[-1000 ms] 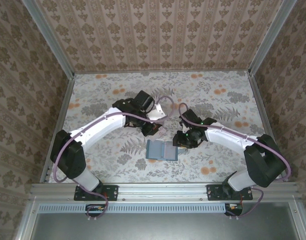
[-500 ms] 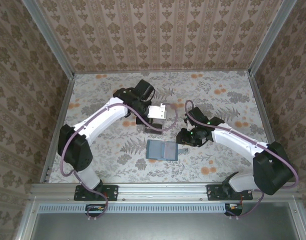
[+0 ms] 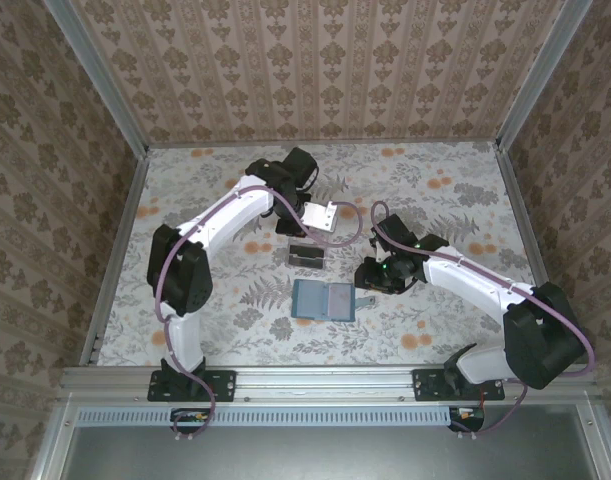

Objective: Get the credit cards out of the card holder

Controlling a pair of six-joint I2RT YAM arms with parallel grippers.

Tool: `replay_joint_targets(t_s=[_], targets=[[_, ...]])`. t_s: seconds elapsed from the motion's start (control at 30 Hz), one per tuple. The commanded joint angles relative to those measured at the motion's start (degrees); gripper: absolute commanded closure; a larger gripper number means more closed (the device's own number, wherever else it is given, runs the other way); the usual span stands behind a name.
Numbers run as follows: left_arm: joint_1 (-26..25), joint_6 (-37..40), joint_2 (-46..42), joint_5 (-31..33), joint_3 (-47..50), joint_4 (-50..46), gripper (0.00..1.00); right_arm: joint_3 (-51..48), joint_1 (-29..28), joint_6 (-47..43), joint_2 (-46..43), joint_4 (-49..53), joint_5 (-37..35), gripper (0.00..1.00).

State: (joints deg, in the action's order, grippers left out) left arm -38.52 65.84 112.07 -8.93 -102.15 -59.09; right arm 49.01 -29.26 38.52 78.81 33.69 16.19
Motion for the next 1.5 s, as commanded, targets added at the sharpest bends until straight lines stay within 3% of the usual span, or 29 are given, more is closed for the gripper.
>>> replay_joint_targets(t_s=[0.0,0.43,0.57,0.7,0.87,1.03,1.2,1.37,1.47], targets=[[0.3,1.5,3.2,-0.7,-3.6,-6.1,1.00,-1.0,0.4,-0.2,0.5,1.1,-0.8,0.65],[0.0,-1.2,11.8,1.3,-12.8,-10.6,0.99,-3.0,1.0,0.1,0.2,0.4,-0.4,0.65],[-0.4,-3.5,12.0,3.3,-14.4,-8.4,0.70,-3.3,1.1,0.2,-0.4,0.4,-0.5,0.65],[0.0,-8.8,9.9,7.8,-14.0,-0.1,0.64,-3.8,1.1,0.6,-1.8,0.2,-0.7,0.65],[-0.1,-18.5,4.8,10.3,-10.2,8.6,0.65,-4.6,1.1,1.1,-2.3,-0.3,-0.4,0.65],[0.0,-36.2,-1.2,14.6,-3.8,17.2,0.66,-4.6,1.1,1.3,-3.0,-0.3,-0.2,0.65],[0.2,-48.2,-5.3,19.9,-0.6,17.4,0.66,-4.4,1.1,1.0,-2.9,-0.5,0.1,0.65],[0.4,-57.0,-11.5,18.3,7.6,22.1,0.64,-4.1,1.1,0.9,-2.6,-1.0,0.4,0.65],[0.2,-62.5,-13.4,14.2,10.4,22.5,0.61,-4.2,1.1,0.9,-2.3,-1.6,0.7,0.65]])
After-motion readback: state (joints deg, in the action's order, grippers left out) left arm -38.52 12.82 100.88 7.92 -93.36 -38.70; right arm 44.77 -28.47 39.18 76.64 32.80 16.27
